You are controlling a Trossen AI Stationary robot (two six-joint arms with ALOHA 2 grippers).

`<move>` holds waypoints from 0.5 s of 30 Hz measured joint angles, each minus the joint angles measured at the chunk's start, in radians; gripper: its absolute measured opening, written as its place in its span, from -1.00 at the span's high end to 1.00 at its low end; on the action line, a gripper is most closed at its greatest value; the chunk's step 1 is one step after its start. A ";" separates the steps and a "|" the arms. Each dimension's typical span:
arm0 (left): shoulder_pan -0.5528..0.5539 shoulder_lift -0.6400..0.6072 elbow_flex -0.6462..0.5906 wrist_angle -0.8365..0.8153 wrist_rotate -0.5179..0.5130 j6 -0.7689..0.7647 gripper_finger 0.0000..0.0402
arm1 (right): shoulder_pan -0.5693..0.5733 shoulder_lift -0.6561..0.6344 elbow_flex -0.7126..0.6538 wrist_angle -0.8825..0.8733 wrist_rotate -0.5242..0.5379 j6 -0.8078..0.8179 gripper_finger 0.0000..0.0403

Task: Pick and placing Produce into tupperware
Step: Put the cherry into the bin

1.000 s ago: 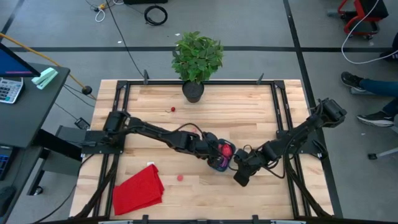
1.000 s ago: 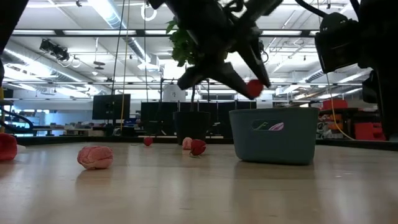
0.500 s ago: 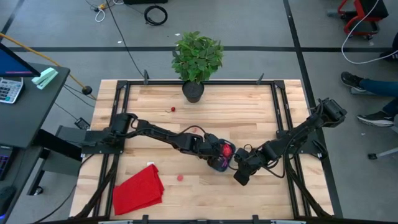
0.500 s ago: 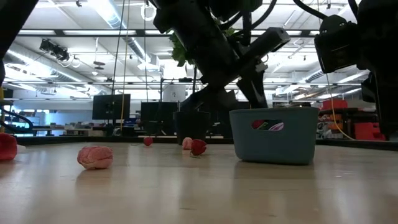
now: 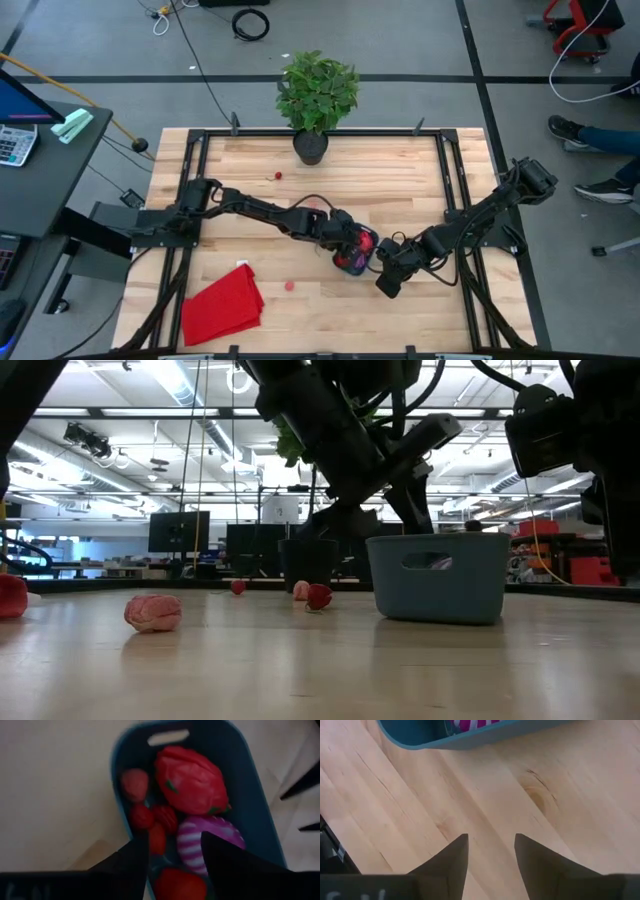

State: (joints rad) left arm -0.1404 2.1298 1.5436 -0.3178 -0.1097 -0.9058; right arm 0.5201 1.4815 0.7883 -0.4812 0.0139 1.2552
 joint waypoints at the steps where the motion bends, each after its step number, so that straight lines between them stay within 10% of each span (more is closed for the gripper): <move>1: 0.002 0.000 0.000 0.000 0.023 -0.006 0.06 | 0.000 0.000 0.000 0.000 0.000 0.000 0.16; 15: 0.158 -0.157 0.001 -0.040 0.266 0.148 0.16 | 0.000 0.001 0.000 0.002 0.011 0.001 0.16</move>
State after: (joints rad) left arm 0.0178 1.9732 1.5444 -0.3582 0.1561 -0.7582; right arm 0.5201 1.4822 0.7883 -0.4793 0.0247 1.2560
